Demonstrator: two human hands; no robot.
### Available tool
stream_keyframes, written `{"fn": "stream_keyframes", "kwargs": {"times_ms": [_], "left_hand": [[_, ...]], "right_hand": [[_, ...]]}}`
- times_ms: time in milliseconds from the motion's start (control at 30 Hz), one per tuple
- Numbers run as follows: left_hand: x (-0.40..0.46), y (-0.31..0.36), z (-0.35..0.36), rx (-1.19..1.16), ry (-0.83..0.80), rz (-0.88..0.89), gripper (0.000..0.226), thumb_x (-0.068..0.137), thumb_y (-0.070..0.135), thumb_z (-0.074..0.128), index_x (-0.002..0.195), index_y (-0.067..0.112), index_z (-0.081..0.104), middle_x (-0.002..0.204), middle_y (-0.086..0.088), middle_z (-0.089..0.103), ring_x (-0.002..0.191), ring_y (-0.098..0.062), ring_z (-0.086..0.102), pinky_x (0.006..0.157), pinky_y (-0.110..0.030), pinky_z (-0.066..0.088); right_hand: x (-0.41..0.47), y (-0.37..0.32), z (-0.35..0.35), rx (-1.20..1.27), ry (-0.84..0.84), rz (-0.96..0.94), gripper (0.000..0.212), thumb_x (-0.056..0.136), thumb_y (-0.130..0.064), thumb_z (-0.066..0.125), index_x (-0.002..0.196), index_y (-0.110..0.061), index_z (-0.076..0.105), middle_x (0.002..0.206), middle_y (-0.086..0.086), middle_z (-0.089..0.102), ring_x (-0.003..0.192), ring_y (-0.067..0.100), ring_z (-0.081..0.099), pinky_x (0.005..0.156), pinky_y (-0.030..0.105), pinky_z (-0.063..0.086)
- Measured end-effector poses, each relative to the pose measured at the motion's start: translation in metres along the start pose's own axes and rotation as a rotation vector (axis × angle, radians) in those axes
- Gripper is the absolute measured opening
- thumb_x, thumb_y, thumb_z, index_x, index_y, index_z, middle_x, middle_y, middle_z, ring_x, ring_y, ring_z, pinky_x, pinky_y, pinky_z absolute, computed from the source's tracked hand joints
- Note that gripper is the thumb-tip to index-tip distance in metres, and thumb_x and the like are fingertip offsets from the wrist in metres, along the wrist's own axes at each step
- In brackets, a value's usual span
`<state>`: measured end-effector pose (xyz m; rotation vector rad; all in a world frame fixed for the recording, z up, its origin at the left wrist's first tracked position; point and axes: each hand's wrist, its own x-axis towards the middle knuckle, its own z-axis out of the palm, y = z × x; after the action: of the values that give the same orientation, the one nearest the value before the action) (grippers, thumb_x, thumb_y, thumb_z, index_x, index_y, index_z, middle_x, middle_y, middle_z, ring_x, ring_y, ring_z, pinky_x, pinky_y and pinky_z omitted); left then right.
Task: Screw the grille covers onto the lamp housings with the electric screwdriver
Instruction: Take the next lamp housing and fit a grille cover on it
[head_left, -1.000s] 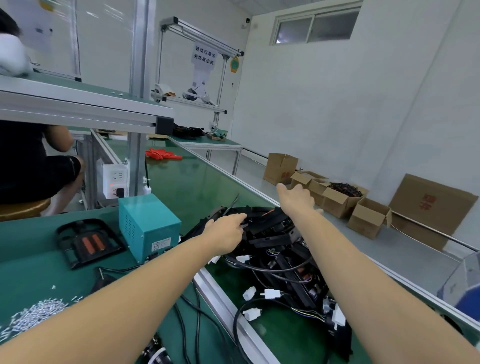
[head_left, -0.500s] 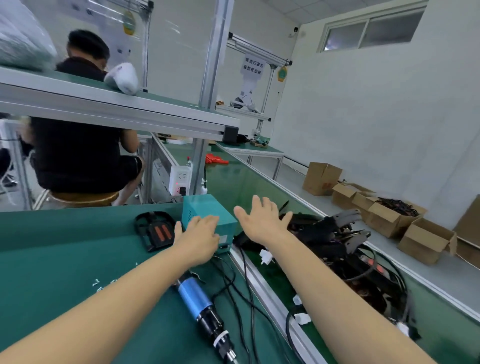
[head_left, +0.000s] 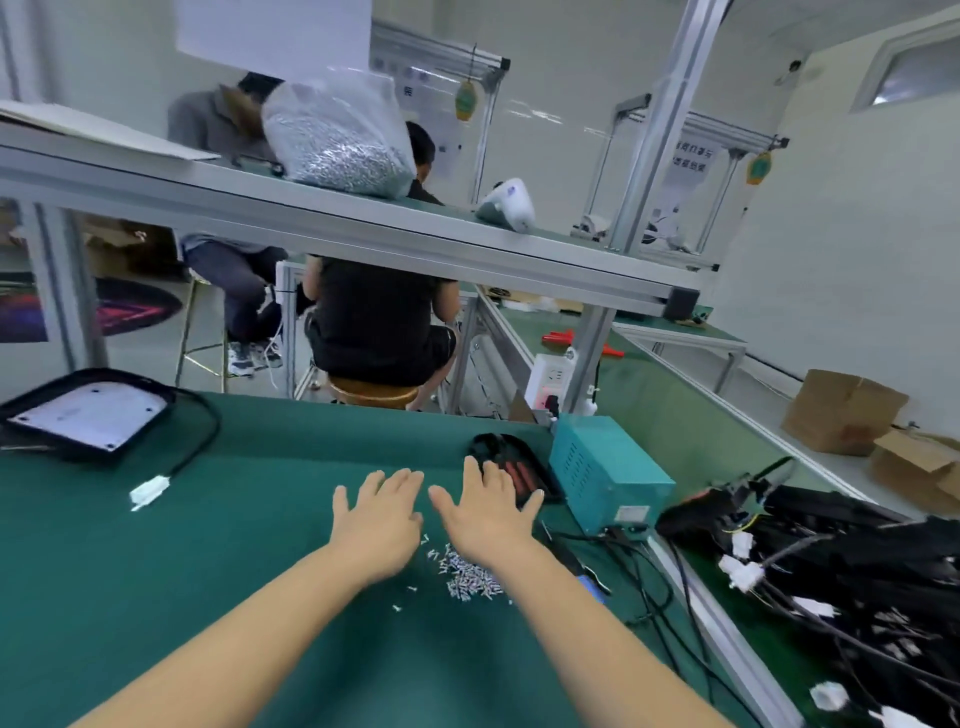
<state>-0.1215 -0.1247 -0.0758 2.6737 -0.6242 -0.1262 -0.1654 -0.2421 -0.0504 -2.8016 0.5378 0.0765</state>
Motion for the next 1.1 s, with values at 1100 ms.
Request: {"fn": "stream_keyframes", "kwargs": {"times_ms": [1100], "left_hand": [[0.011,-0.272,-0.086,0.661,0.319,-0.278,0.044,0.083,0.005,0.050,0.125,0.018,0.050,0.120,0.001,0.054,0.113,-0.019,0.048,0.096,-0.028,0.034]], "right_hand": [[-0.007,-0.123,0.108,-0.128,-0.209,-0.329,0.061,0.102,-0.051,0.027,0.156,-0.028,0.011,0.164,-0.003,-0.003,0.151,0.017,-0.006,0.116,0.058,-0.009]]}}
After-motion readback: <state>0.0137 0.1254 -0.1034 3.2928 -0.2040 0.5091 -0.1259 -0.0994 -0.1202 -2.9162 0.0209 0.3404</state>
